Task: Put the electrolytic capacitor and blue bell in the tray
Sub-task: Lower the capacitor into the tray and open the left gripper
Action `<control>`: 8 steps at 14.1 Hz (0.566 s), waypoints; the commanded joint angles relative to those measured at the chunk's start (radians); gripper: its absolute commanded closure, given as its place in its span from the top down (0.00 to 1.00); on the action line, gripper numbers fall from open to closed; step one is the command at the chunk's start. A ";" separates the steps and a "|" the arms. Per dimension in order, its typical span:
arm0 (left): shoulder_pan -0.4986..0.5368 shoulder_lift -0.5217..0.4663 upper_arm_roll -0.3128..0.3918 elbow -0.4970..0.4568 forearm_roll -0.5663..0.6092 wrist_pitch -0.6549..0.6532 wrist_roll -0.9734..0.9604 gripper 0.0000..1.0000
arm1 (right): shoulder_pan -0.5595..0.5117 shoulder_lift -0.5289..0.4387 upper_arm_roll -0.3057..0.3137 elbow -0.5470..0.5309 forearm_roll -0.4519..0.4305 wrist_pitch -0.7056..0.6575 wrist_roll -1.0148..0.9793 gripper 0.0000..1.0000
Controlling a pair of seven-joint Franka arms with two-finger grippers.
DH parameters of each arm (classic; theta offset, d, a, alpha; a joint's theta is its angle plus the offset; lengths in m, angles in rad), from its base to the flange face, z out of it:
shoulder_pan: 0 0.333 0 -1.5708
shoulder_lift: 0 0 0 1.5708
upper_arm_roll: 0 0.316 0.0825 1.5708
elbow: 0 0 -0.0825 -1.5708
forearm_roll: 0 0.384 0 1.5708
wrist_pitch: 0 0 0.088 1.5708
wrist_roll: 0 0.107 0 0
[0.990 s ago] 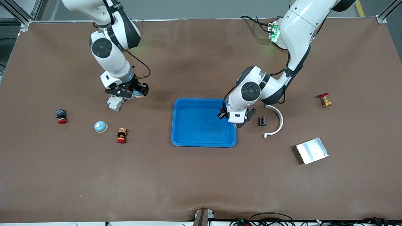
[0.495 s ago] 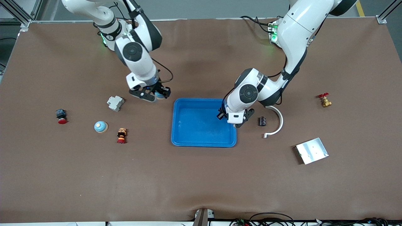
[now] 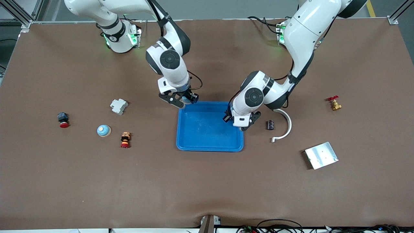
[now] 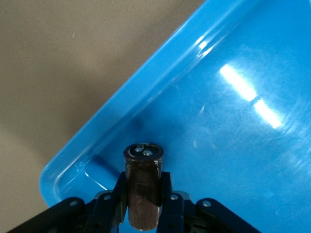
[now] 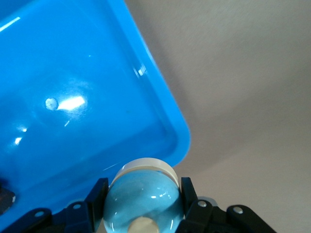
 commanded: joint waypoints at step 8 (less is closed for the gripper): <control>-0.014 -0.006 0.016 -0.005 0.021 0.015 -0.018 1.00 | 0.037 0.241 -0.018 0.230 -0.136 -0.008 0.200 0.00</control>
